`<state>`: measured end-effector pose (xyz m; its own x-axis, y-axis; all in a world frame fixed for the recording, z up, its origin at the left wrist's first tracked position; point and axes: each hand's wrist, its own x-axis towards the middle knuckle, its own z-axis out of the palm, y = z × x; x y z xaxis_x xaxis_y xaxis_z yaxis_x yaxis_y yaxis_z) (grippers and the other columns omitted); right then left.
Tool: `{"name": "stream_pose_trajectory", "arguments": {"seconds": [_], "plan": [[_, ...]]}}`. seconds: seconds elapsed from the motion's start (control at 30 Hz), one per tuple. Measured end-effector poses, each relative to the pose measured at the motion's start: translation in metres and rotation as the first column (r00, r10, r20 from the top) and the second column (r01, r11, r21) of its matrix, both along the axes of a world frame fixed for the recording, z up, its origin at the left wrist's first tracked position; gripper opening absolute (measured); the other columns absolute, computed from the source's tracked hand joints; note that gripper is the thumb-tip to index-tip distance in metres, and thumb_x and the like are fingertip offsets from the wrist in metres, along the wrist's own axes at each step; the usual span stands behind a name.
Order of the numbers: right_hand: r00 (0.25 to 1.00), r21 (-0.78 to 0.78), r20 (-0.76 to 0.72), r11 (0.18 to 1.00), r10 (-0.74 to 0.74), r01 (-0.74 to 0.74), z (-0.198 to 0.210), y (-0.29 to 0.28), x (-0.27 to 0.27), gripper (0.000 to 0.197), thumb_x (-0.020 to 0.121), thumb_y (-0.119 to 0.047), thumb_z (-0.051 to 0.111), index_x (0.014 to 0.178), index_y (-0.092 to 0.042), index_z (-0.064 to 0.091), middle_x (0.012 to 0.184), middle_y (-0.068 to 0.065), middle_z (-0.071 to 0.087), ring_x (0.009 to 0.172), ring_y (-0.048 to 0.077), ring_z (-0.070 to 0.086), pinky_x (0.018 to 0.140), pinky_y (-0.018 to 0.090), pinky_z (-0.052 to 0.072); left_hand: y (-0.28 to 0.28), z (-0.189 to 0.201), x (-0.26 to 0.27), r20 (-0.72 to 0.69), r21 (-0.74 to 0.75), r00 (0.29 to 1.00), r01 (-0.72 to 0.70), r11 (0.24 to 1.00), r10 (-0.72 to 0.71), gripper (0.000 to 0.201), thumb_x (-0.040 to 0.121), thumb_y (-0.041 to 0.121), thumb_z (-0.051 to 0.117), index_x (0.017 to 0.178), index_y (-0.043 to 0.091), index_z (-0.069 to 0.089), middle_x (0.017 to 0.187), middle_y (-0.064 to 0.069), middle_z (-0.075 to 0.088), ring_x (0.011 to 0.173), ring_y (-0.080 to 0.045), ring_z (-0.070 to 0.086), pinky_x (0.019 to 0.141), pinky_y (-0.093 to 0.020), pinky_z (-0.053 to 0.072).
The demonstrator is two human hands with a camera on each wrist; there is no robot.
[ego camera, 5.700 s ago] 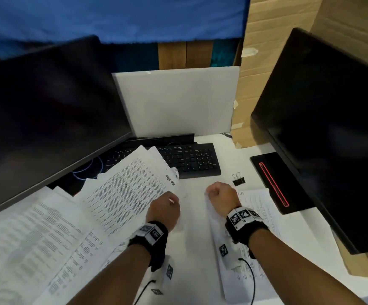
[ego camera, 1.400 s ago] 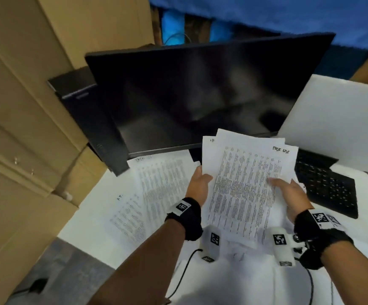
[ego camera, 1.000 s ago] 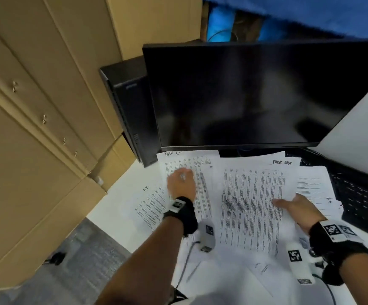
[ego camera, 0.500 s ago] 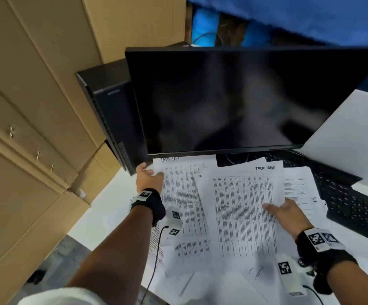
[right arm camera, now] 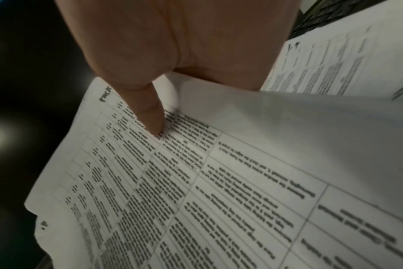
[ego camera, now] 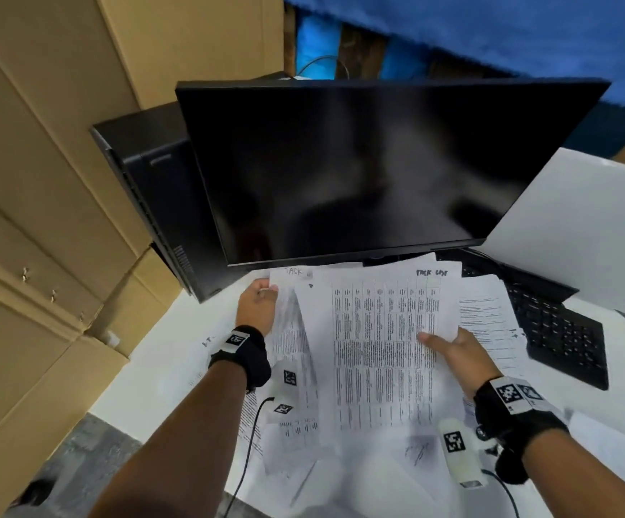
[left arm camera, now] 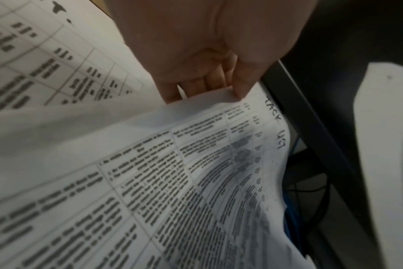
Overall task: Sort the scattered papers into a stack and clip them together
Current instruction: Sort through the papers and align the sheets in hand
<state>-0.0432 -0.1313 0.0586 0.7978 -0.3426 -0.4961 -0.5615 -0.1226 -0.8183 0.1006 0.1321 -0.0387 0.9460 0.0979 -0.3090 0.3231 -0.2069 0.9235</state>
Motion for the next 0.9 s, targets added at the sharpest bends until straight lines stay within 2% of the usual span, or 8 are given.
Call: {"name": "stream_pose_trajectory", "arguments": {"seconds": [0.13,0.2,0.3,0.43,0.53,0.63,0.73,0.9], "plan": [[0.995,0.067,0.048,0.995,-0.083,0.080,-0.004,0.004,0.007,0.018,0.083,-0.025,0.068,0.097,-0.026,0.057,0.097,-0.012,0.058,0.112,0.015,0.052,0.098,0.031,0.031,-0.018,0.004,-0.016,-0.134,-0.238,0.985,0.076,0.968,-0.110,0.022,0.093,0.015,0.050,0.084,0.020,0.069,0.093,-0.009,0.071,0.088,-0.028,0.062,0.088,-0.039,0.049],[0.984,0.112,0.054,0.981,-0.167,0.160,-0.009,0.002,0.008,0.019,0.086,-0.023,0.066,0.103,-0.024,0.056,0.104,-0.010,0.059,0.112,0.015,0.049,0.100,0.034,0.031,-0.029,0.019,-0.026,-0.156,-0.369,0.975,0.091,0.925,-0.158,0.028,0.093,0.008,0.046,0.099,0.015,0.073,0.103,-0.010,0.073,0.096,-0.026,0.067,0.097,-0.041,0.051],[0.970,0.173,0.054,0.959,-0.239,0.226,-0.012,-0.004,0.009,0.026,0.083,-0.021,0.068,0.108,-0.016,0.063,0.113,-0.005,0.063,0.113,0.020,0.055,0.102,0.040,0.037,-0.043,0.043,-0.037,-0.191,-0.554,0.956,0.084,0.828,-0.225,0.033,0.098,0.002,0.037,0.120,-0.004,0.060,0.085,-0.009,0.072,0.078,-0.017,0.069,0.078,-0.027,0.056],[0.955,0.343,0.038,0.901,-0.296,0.266,-0.004,-0.010,0.010,0.015,0.089,-0.010,0.058,0.101,-0.007,0.066,0.093,0.001,0.070,0.083,0.016,0.064,0.063,0.027,0.049,-0.052,0.074,-0.039,-0.191,-0.630,0.920,0.152,0.762,-0.342,0.034,0.097,0.011,0.034,0.112,0.005,0.065,0.083,-0.009,0.074,0.075,-0.024,0.069,0.072,-0.036,0.057],[0.947,0.447,0.084,0.862,-0.308,0.241,0.002,-0.015,0.016,0.029,0.086,-0.007,0.061,0.112,0.005,0.063,0.113,0.020,0.069,0.103,0.033,0.066,0.090,0.044,0.053,-0.059,0.098,-0.034,-0.128,-0.636,0.900,0.247,0.731,-0.416,0.037,0.099,0.011,0.033,0.081,0.008,0.065,0.059,-0.003,0.068,0.049,-0.016,0.064,0.047,-0.021,0.051],[0.933,0.391,0.160,0.889,-0.321,0.239,0.011,-0.022,0.023,0.021,0.085,-0.009,0.066,0.105,-0.002,0.069,0.105,0.016,0.073,0.100,0.031,0.068,0.092,0.044,0.051,-0.067,0.125,-0.027,-0.036,-0.659,0.904,0.299,0.691,-0.426,0.030,0.101,0.020,0.036,0.104,0.002,0.060,0.092,-0.009,0.072,0.079,-0.019,0.070,0.069,-0.029,0.056],[0.888,0.251,0.283,0.921,-0.363,0.297,0.024,-0.031,0.030,0.010,0.084,-0.012,0.069,0.093,-0.013,0.073,0.099,0.010,0.075,0.090,0.023,0.071,0.084,0.035,0.053,-0.068,0.134,-0.018,0.033,-0.645,0.959,0.235,0.727,-0.282,0.056,0.101,0.049,0.030,0.129,0.008,0.057,0.124,-0.013,0.066,0.116,-0.027,0.063,0.097,-0.042,0.048],[0.829,0.075,0.418,0.923,-0.372,0.377,0.033,-0.033,0.034,0.027,0.089,-0.008,0.062,0.115,-0.011,0.066,0.107,0.002,0.070,0.100,0.020,0.066,0.091,0.034,0.051,-0.081,0.129,-0.028,0.239,-0.401,0.932,0.351,0.846,-0.273,0.042,0.094,0.061,0.035,0.118,0.035,0.058,0.118,0.004,0.069,0.108,-0.012,0.067,0.087,-0.029,0.056]]}}
